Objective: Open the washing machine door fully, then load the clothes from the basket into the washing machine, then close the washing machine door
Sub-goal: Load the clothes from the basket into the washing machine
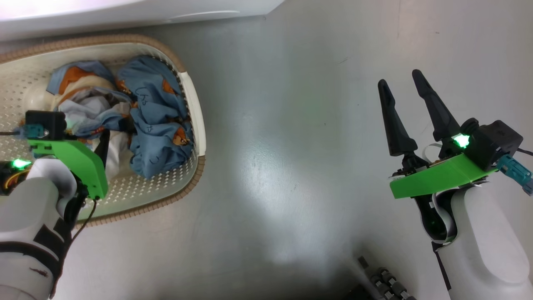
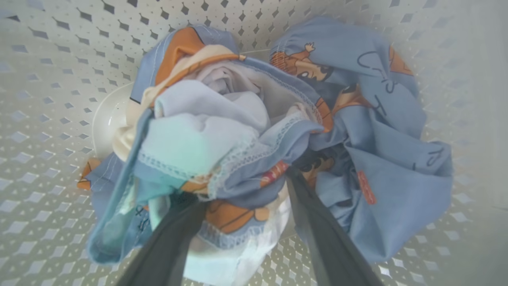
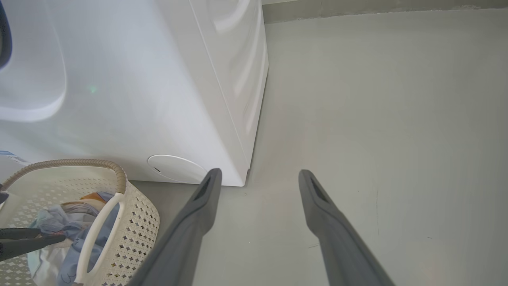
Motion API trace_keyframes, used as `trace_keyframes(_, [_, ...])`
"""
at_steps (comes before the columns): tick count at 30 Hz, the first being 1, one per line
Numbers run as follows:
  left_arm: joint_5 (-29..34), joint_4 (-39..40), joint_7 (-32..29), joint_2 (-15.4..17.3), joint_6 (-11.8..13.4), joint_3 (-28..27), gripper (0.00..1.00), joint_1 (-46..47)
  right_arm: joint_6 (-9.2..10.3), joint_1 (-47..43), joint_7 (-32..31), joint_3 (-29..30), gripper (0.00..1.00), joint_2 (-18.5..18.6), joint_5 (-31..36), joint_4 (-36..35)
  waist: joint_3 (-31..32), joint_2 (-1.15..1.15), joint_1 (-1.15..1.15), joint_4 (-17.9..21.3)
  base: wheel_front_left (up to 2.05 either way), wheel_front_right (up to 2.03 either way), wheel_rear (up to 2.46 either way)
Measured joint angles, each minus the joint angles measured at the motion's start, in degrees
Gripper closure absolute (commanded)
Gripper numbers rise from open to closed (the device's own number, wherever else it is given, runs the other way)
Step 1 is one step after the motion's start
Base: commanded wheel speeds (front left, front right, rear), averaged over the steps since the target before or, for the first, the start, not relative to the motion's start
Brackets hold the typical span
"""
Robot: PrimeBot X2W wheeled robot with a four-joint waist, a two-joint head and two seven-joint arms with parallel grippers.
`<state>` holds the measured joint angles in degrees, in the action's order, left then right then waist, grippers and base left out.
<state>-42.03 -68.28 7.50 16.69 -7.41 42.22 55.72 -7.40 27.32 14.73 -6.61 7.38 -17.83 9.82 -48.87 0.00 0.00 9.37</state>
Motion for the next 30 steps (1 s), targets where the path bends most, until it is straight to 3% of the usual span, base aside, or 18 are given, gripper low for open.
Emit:
trace_keyframes(1, [-0.4, -0.1, 0.0, 0.0, 0.0, 0.3, 0.33, 0.1, 0.00, 0.0, 0.0, 0.0, 0.00, 0.0, 0.0, -0.1, -0.1, 0.00, 0.00, 0.1, 0.00, 0.00, 0.00])
trace_keyframes(2, [-0.8, -0.4, 0.0, 0.0, 0.0, 0.6, 0.56, 0.4, 0.00, 0.0, 0.0, 0.0, 0.00, 0.0, 0.0, -0.2, -0.1, 0.00, 0.00, 0.1, 0.00, 0.00, 0.00])
trace_keyframes(4, [-1.5, -0.5, 0.0, 0.1, 0.0, 1.3, 0.93, 0.8, 0.00, 0.0, 0.0, 0.0, 0.00, 0.0, 0.0, -0.3, -0.1, 0.00, 0.00, 0.2, 0.00, 0.00, 0.00])
trace_keyframes(5, [-1.8, -0.5, 0.0, 0.1, 0.0, 1.6, 1.00, 0.9, 0.00, 0.0, 0.0, 0.1, 0.00, 0.0, 0.0, -0.4, -0.1, 0.00, 0.00, 0.3, 0.00, 0.00, 0.00])
trace_keyframes(19, [-8.2, -1.2, 4.8, -0.4, 0.0, 2.7, 1.00, 0.6, 0.00, -0.1, 0.0, 0.5, 0.00, 0.0, 0.0, 0.0, 3.0, 0.00, 0.00, -0.9, 0.00, 0.00, 0.00])
trace_keyframes(25, [-10.2, -0.5, 6.7, -1.4, 0.0, 1.2, 1.00, -1.9, 0.00, -0.7, 0.0, 0.6, 0.00, 0.1, 0.0, 1.1, 6.5, 0.00, 0.00, -2.0, 0.00, 0.00, 0.00])
trace_keyframes(30, [-8.4, 4.6, 6.7, -1.1, 0.2, -4.6, 1.00, -4.6, 0.00, -2.5, 0.0, 1.4, 0.00, 0.2, -0.1, 1.8, 10.0, 0.00, 0.00, -2.9, 0.00, 0.00, 0.00])
